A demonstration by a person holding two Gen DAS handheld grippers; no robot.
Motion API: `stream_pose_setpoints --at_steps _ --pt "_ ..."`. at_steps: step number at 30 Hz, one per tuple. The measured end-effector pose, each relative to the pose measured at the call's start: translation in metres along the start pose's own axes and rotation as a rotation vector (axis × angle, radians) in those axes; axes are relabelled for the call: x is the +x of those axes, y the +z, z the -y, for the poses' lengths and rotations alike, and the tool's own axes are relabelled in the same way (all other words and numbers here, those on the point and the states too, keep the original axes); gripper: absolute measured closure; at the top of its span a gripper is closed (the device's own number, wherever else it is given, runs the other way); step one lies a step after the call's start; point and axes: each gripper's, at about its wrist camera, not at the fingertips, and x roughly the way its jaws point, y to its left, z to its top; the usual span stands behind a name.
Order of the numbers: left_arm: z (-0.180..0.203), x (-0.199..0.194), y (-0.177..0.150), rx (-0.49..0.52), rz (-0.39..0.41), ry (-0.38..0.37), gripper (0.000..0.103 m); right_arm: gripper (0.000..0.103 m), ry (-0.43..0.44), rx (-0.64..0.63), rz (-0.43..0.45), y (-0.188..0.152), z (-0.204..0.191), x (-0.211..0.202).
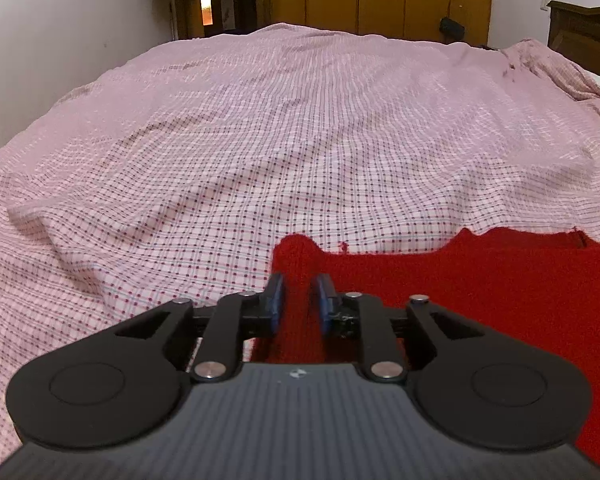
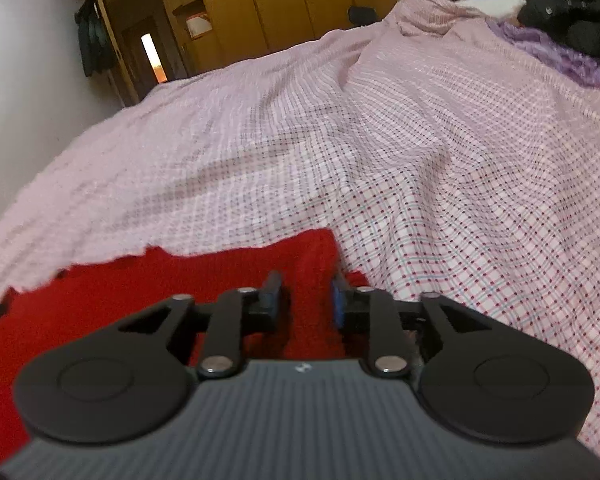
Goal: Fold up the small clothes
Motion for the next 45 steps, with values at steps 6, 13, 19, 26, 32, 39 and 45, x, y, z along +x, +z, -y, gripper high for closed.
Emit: stream_pose_setpoints --at_steps 6,13,19,26,32,39,45 --pt "-0.005 -0.04 -0.001 0.02 -0.009 -0.026 0.058 0.031 0.004 -0.013 0.066 0.0 -0.008 -0.045" --pt "-0.005 -0.089 -0.013 0.066 -0.038 -0.021 0.051 0.031 0.018 0.075 0.077 -0.009 -0.005 -0.102" --pt "-0.005 -0.124 -0.027 0.003 -0.081 -0.047 0.05 0.03 0.029 0.189 0.038 -0.021 -0.002 -0.139" --pt "0.009 -0.153 -0.052 -0.001 -0.098 -0.033 0.05 0.028 0.049 0.257 0.01 -0.045 -0.004 -0.167" --pt "0.023 -0.159 -0.078 -0.019 -0.116 -0.037 0.05 0.022 0.031 0.341 -0.012 -0.074 -0.004 -0.16" --pt "0.021 -0.153 -0.092 -0.059 -0.149 -0.029 0.05 0.022 0.033 0.389 -0.021 -0.101 -0.008 -0.137" --pt "0.019 -0.151 -0.093 -0.061 -0.153 -0.025 0.05 0.022 0.044 0.436 -0.012 -0.114 -0.007 -0.117"
